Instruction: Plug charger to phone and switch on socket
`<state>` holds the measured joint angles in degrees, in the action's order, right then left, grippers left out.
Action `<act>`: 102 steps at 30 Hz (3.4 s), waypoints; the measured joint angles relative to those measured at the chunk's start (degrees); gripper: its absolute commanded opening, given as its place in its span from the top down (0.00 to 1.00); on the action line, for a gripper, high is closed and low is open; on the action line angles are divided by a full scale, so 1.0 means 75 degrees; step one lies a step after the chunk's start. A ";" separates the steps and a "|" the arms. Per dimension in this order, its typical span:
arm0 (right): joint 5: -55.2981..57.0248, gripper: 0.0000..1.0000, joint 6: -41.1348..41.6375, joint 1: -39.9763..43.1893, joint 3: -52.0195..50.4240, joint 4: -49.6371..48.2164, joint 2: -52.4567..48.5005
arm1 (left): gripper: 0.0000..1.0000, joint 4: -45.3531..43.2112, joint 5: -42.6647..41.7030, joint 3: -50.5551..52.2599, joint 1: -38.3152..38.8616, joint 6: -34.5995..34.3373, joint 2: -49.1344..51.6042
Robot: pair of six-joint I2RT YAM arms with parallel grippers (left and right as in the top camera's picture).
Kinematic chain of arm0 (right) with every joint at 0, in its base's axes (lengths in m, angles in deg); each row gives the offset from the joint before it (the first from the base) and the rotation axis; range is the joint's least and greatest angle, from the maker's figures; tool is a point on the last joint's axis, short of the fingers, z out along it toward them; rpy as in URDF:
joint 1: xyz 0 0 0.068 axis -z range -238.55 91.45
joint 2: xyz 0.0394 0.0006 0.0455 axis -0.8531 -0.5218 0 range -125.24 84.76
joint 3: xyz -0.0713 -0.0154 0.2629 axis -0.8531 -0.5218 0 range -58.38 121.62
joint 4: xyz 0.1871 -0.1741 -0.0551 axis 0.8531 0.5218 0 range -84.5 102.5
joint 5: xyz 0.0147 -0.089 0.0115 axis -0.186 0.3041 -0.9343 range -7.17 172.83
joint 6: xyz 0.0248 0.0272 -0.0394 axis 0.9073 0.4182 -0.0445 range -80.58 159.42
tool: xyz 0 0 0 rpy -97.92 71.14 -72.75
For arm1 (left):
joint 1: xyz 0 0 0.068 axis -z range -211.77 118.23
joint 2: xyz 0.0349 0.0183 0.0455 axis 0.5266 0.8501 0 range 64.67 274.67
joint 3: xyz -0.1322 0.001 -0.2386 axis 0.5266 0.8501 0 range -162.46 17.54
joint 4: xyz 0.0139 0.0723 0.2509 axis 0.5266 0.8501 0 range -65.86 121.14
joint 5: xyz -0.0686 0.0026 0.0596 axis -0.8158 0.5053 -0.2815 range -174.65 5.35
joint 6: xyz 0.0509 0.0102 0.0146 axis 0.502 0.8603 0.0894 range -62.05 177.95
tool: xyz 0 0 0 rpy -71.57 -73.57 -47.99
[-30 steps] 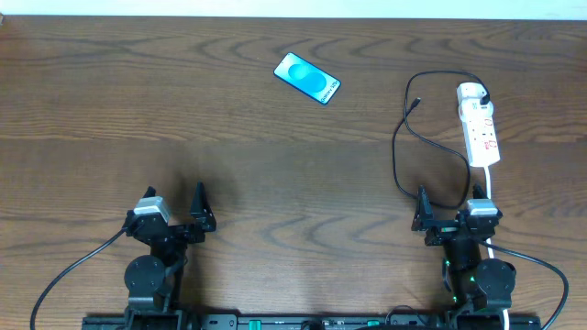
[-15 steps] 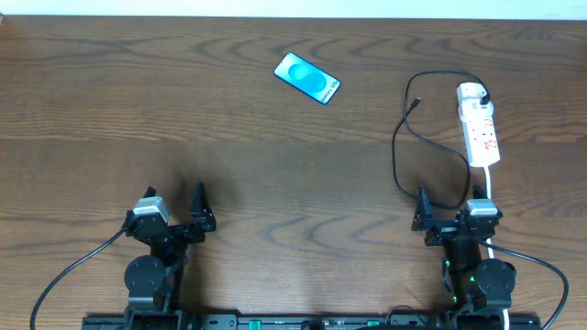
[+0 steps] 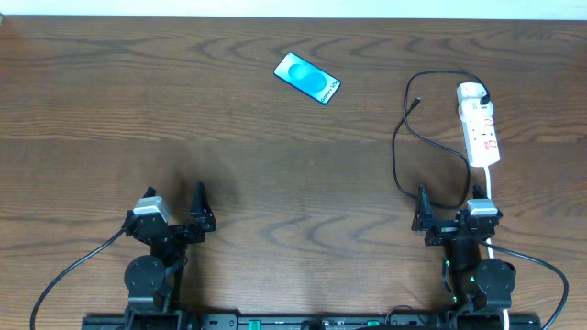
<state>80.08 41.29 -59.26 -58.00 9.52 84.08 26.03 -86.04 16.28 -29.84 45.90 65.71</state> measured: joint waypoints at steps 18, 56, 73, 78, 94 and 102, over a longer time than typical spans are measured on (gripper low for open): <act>-0.0003 0.01 0.0000 0.0000 0.0000 -0.0003 0.0000 | 0.02 -0.0731 0.0000 0.0044 0.0000 -0.0020 0.0029; 0.0003 0.01 0.0000 0.0000 0.0000 -0.0003 0.0000 | 0.02 -0.0475 -0.0224 -0.2209 0.0000 -0.0020 0.2189; 0.0003 0.01 -0.0003 0.0000 0.0000 0.0000 0.0000 | 0.02 0.1766 -0.0831 -0.6333 0.0705 -0.0020 0.6097; 0.0003 0.01 0.0000 0.0000 0.0000 -0.0003 0.0000 | 0.03 0.2600 -0.0775 -0.7679 0.1218 -0.0020 0.6962; 0.0003 0.01 -0.0003 0.0000 0.0000 0.0000 0.0000 | 0.02 0.4605 0.0463 -1.1438 0.2503 0.0050 0.9299; 0.0006 0.01 -0.0003 0.0000 0.0000 0.0000 0.0000 | 0.02 0.4680 0.0548 -1.3140 0.2664 0.0271 1.0480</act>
<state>80.13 41.27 -59.26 -58.00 9.52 84.08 61.13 -81.93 -82.27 -9.86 47.93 144.31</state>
